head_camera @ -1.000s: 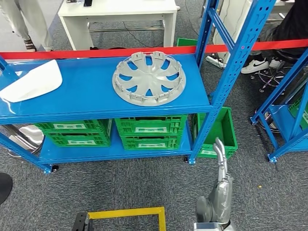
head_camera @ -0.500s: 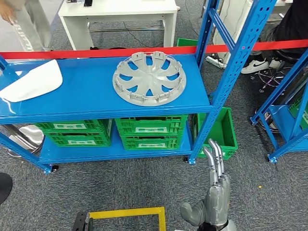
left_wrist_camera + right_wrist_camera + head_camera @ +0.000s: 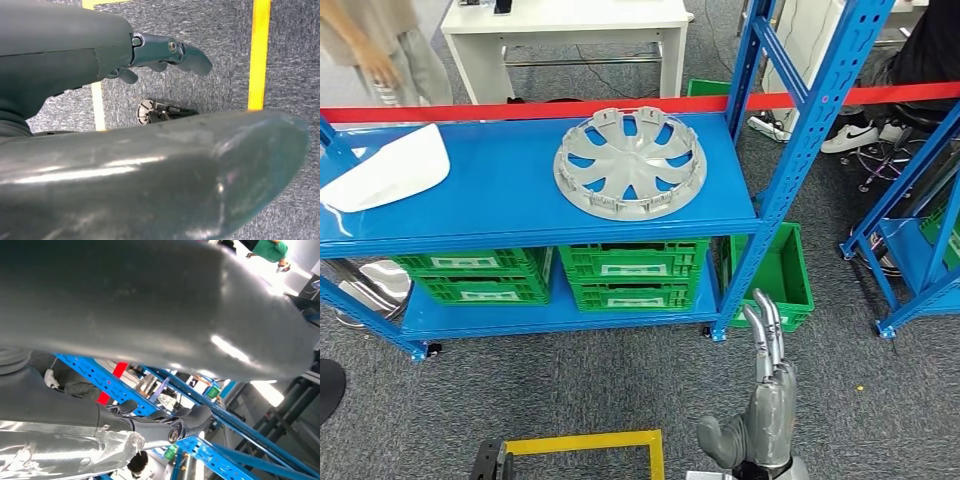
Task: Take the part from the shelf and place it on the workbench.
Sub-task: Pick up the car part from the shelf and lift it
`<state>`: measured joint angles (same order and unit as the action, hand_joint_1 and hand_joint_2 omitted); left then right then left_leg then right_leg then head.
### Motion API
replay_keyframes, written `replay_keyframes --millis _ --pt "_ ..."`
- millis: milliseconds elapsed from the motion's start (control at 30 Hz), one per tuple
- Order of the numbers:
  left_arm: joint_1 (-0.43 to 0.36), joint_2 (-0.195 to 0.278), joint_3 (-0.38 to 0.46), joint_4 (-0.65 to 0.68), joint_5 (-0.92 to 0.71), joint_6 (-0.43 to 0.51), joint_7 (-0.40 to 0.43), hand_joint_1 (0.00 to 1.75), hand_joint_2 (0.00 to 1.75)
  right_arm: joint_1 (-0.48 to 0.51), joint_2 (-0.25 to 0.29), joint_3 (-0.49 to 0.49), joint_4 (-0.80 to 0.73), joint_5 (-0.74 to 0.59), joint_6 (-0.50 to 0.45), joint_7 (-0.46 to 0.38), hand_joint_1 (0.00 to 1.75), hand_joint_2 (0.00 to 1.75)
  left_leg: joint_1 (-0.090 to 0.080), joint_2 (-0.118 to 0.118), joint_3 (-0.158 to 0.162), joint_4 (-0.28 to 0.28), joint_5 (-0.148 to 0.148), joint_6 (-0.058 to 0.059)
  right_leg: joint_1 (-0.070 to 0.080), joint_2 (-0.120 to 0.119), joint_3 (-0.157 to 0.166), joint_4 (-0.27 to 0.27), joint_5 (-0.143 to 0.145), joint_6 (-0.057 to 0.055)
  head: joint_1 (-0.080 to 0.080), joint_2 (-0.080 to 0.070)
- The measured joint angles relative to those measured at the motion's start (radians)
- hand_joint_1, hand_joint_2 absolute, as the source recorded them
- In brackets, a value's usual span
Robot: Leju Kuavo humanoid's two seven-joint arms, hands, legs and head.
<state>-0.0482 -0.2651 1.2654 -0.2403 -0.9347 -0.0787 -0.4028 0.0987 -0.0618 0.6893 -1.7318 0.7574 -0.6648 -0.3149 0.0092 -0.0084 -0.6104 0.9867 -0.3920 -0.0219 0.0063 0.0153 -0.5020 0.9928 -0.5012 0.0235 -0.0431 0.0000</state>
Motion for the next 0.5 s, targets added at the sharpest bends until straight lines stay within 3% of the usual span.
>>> replay_keyframes --millis 500 --pt "0.000 0.004 0.006 0.001 0.037 -0.028 -0.003 0.00 0.00 0.001 0.000 0.000 0.001 -0.010 -0.002 -0.005 0.00 0.00 -0.004 0.000 0.000 0.001 -0.003 0.004 -0.005 0.000 0.000 -0.001 -0.001 0.004 0.000 0.000"
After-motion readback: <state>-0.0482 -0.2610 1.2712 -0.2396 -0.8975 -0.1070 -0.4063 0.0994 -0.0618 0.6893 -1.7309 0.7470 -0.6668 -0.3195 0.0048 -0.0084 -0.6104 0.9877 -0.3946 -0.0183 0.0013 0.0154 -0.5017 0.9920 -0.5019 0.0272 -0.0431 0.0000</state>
